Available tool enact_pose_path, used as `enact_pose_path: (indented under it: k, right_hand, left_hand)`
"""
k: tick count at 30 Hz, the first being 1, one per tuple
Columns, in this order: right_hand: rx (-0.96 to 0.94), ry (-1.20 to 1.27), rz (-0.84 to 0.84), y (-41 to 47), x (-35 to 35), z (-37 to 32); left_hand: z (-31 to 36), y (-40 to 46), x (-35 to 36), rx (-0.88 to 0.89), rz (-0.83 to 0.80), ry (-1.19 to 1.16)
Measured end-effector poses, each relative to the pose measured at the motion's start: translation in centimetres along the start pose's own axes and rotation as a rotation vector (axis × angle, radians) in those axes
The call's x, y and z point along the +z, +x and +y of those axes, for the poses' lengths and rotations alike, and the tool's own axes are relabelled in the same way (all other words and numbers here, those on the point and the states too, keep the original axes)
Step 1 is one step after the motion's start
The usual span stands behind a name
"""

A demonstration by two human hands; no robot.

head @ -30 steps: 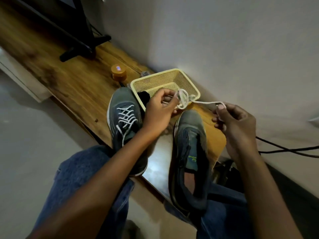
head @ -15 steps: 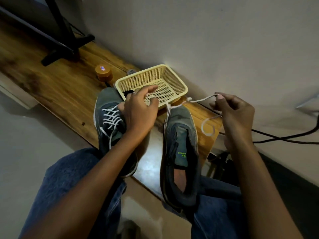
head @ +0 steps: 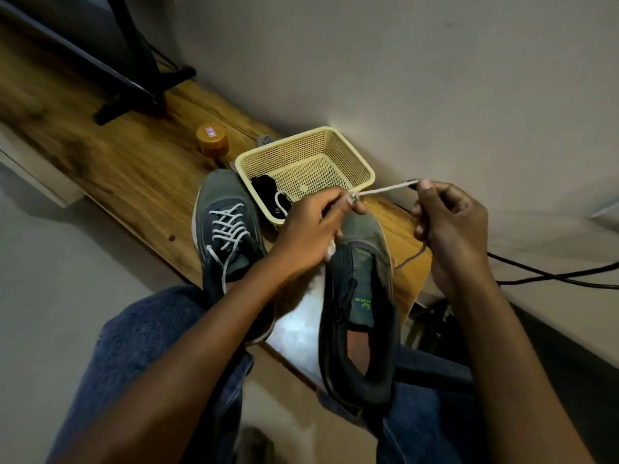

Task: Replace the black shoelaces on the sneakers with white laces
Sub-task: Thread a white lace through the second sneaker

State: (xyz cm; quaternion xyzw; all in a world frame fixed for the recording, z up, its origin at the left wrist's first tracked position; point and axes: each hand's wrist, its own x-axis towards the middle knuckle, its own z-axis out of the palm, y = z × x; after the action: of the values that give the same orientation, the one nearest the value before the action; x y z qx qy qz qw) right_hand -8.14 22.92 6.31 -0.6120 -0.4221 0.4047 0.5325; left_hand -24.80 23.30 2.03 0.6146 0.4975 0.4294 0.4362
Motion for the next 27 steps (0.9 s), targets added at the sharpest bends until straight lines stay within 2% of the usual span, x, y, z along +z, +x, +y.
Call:
enact_pose_path:
  k: [2, 6, 10, 12, 16, 19, 22, 24, 25, 27]
  right_hand:
    - [0.015, -0.003, 0.075, 0.3, -0.3, 0.3]
    - [0.055, -0.015, 0.168, 0.4, -0.5, 0.7]
    - [0.084, -0.072, 0.133, 0.5, -0.8, 0.7]
    - [0.113, -0.106, 0.081, 0.5, -1.0, 0.7]
    - [0.201, -0.143, 0.053, 0.7, -2.0, 0.7]
    - [0.270, -0.129, 0.043, 1.2, -2.4, 1.3]
    - [0.246, -0.131, 0.040, 1.6, -2.0, 1.8]
    - [0.171, -0.195, -0.007, 1.3, -1.7, 1.7]
    - [0.133, -0.232, -0.058, 1.1, -1.5, 1.5]
    - [0.084, -0.276, -0.206, 0.5, -1.0, 1.2]
  left_hand:
    - [0.7, 0.2, -0.7, -0.070, 0.093, -0.099]
    - [1.4, 0.6, -1.7, -0.346, 0.212, -0.460]
    - [1.6, 0.7, -2.2, -0.323, 0.257, -0.555]
    - [1.5, 0.9, -2.7, -0.304, 0.382, -0.585]
    - [0.3, 1.7, -4.6, -0.288, 0.797, -0.598]
    - [-0.1, 1.9, -5.1, -0.283, 0.963, -0.576]
    - [-0.8, 1.9, -5.1, -0.335, 0.962, -0.506]
    - [-1.2, 1.7, -4.7, -0.325, 0.889, -0.287]
    - [-1.1, 1.5, -4.2, -0.268, 0.837, -0.132]
    - [-0.6, 1.1, -2.7, -0.039, 0.682, 0.084]
